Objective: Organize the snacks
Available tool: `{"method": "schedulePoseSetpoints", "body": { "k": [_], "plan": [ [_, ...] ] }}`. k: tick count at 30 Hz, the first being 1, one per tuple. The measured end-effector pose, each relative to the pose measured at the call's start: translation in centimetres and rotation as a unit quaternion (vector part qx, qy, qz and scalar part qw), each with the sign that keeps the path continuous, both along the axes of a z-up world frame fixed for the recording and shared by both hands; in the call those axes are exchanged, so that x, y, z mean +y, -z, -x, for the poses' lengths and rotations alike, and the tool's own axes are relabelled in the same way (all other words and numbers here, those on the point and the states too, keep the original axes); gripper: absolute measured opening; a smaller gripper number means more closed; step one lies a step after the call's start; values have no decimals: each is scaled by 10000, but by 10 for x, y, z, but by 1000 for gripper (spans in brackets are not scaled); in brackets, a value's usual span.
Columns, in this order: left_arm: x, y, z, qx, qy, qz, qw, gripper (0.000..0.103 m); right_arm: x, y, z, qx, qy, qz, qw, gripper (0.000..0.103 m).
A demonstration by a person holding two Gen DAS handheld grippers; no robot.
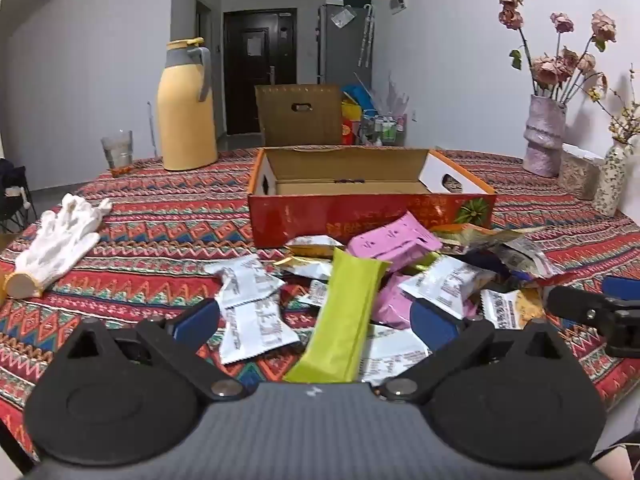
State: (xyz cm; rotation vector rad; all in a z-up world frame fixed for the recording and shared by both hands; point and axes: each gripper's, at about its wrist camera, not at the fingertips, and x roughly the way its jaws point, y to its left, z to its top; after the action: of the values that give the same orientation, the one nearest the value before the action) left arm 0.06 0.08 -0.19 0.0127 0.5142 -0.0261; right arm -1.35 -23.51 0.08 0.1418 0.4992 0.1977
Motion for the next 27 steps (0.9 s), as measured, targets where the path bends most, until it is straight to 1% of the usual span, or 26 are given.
{"method": "schedulePoseSetpoints", "body": {
  "k": [1, 2, 3, 5, 9, 11, 27],
  "plan": [
    [0, 0, 0, 24, -4, 6, 10000, 103, 0, 0, -1, 41, -7, -11, 10000, 103],
    [-7, 1, 0, 3, 38, -102, 9999, 103, 0, 0, -1, 39, -9, -10, 10000, 103],
    [-8, 2, 1, 6, 50, -102, 9999, 103, 0, 0, -1, 37, -8, -11, 10000, 103],
    [-9, 3, 0, 76, 41, -67, 9999, 103, 0, -1, 0, 39, -9, -12, 10000, 103],
    [-10, 3, 1, 73, 45, 5, 10000, 103, 3, 2, -4, 122, -15, 38, 9999, 103],
    [-4, 4, 3, 54, 92, 66, 9999, 103, 2, 5, -4, 144, -27, 59, 9999, 103],
    [-2, 7, 2, 84, 83, 125, 9999, 103, 6, 9, -5, 251, -50, 152, 9996, 103]
  ]
}}
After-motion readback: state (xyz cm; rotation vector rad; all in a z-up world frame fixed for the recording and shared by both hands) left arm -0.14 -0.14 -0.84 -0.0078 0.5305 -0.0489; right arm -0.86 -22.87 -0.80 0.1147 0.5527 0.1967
